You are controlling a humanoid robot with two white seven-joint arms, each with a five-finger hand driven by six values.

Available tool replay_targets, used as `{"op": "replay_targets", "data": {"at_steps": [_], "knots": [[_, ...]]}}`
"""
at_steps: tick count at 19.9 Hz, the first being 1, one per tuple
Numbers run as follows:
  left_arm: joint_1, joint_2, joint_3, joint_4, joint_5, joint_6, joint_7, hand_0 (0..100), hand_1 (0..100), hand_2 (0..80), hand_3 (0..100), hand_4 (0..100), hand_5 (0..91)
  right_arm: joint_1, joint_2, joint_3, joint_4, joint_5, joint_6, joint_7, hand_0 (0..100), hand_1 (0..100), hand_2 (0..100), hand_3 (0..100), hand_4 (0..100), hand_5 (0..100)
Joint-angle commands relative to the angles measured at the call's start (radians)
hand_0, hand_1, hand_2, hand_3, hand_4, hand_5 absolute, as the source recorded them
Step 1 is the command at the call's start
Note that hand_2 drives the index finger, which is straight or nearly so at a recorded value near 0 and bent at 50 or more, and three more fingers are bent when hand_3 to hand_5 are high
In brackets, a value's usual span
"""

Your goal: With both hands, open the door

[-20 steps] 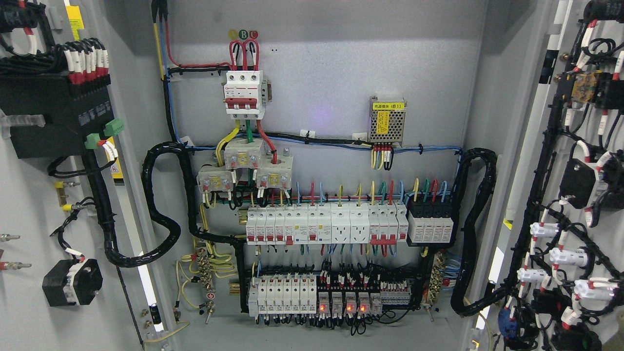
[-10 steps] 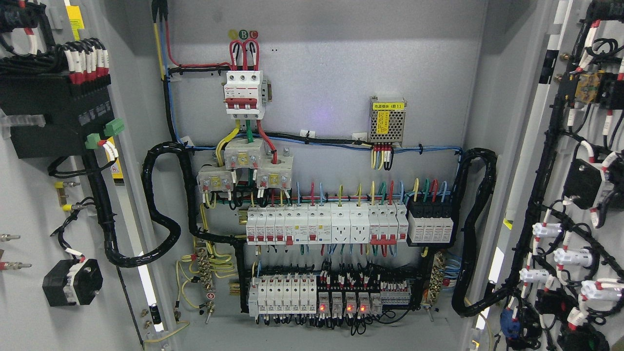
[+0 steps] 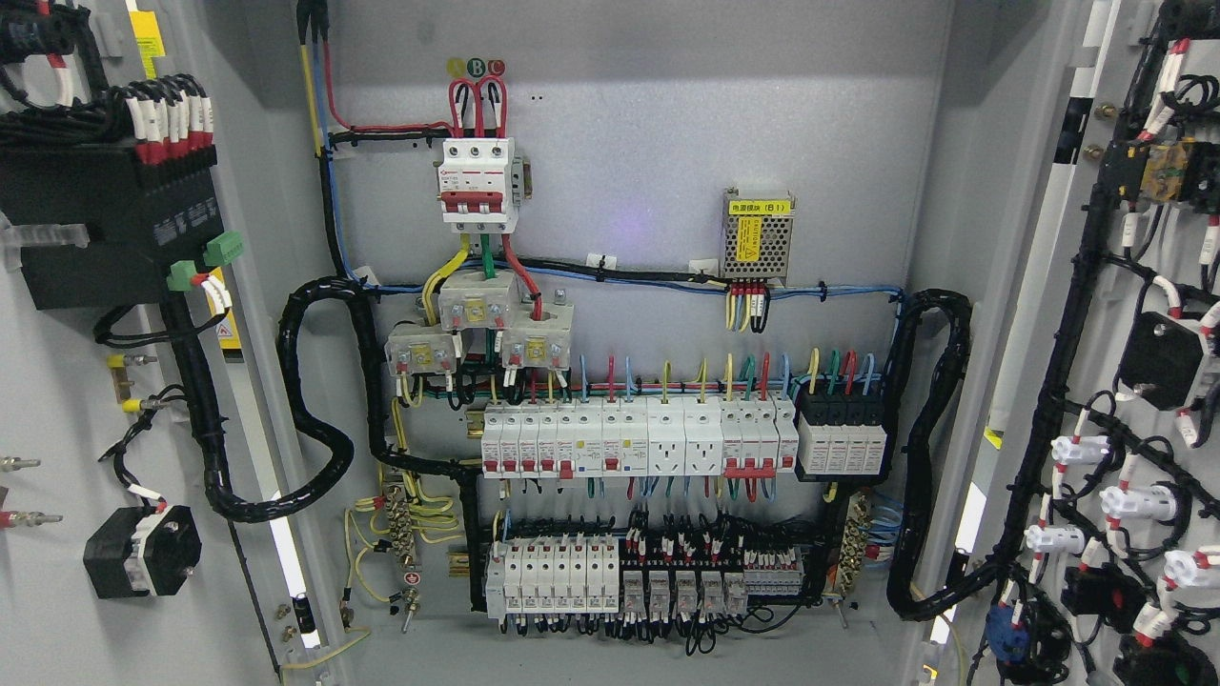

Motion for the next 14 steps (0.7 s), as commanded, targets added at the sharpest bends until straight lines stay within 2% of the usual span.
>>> {"op": "replay_targets", "data": {"at_steps": [1,4,8,11,14], "knots": [[0.001,0.021,0.136,0.043,0.038,0.027,-0.007,12,56,0.0,0,0,0.0,0.017,0.048,-0.098,0.0,-0.004,-0.006,0.0,0,50,4,0,0,0],[0.002,0.037,0.174,0.064,0.073,0.07,-0.028,12,56,0.0,0,0,0.0,0.016,0.07,-0.124,0.0,-0.006,-0.002,0.0,0,50,4,0,0,0],[0.001,0.067,0.211,0.099,0.203,0.162,-0.056,12,56,0.0,0,0,0.0,0.016,0.073,-0.137,0.0,-0.036,0.004,0.0,0,50,4,0,0,0],[-0.001,0.119,0.225,0.142,0.234,0.172,-0.059,12,56,0.0,0,0,0.0,0.014,0.077,-0.155,0.001,-0.073,0.007,0.0,0,50,4,0,0,0],[-0.002,0.175,0.252,0.172,0.3,0.175,-0.068,12,56,0.0,0,0,0.0,0.012,0.077,-0.175,0.008,-0.092,0.008,0.0,0,50,4,0,0,0]]}}
